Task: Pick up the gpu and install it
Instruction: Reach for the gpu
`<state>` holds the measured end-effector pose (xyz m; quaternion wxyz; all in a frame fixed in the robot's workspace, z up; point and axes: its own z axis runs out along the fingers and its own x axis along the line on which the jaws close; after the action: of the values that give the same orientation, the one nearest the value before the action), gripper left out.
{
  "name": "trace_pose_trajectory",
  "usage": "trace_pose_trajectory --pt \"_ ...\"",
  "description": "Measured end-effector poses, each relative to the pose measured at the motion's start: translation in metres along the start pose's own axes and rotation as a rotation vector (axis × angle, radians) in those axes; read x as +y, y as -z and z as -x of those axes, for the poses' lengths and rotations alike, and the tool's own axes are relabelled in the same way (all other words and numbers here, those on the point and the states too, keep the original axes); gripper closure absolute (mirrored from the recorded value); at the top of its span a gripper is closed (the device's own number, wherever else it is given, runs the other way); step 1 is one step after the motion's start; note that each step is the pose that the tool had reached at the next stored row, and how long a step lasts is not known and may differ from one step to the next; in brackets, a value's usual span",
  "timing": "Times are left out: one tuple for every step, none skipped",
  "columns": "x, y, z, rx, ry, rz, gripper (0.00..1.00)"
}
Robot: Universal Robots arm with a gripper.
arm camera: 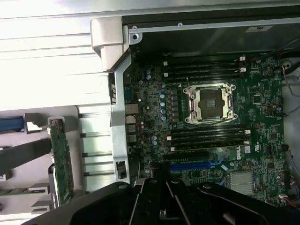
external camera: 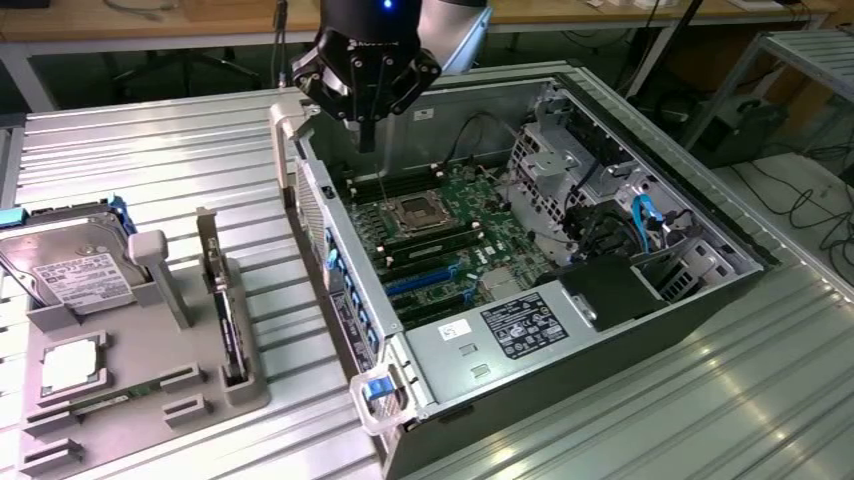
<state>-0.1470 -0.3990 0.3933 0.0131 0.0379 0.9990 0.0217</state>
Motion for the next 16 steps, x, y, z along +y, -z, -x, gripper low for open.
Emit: trace_pose_trajectory --pt "-0.0001 0.0001 -0.001 0.0001 0.000 0.0000 0.89" --pt "-0.0002 0.0001 -0.002 0.0000 0.000 0.0000 0.89" --pt "-0.0002 0.0001 -0.003 0.0001 0.000 0.0000 0.89" --pt "-0.0003 0.0001 -0.004 0.0000 0.000 0.0000 0.89" --pt "-0.0003 0.0001 -0.004 0.0000 0.000 0.0000 0.89" --pt "-0.0004 0.0001 -0.005 0.0000 0.000 0.0000 0.89" --pt "-0.0005 0.0002 -0.006 0.0000 0.000 0.0000 0.89" --pt "-0.0005 0.0002 -0.006 0.0000 0.000 0.0000 0.89" --pt "-0.0006 0.0002 -0.007 0.0000 0.000 0.0000 0.89" --pt "-0.0006 0.0002 -0.008 0.0000 0.000 0.0000 0.89" --pt "-0.0007 0.0003 -0.009 0.0001 0.000 -0.0001 0.89" --pt "-0.0008 0.0003 -0.010 0.0000 0.000 0.0000 0.89" --pt "-0.0008 0.0003 -0.010 0.0000 0.000 0.0000 0.89" --pt "-0.0009 0.0003 -0.011 0.0000 0.000 0.0000 0.89" --pt "-0.0009 0.0004 -0.011 0.0001 0.000 -0.0001 0.89" --pt "-0.0010 0.0003 -0.012 0.0001 0.000 0.0000 0.89"
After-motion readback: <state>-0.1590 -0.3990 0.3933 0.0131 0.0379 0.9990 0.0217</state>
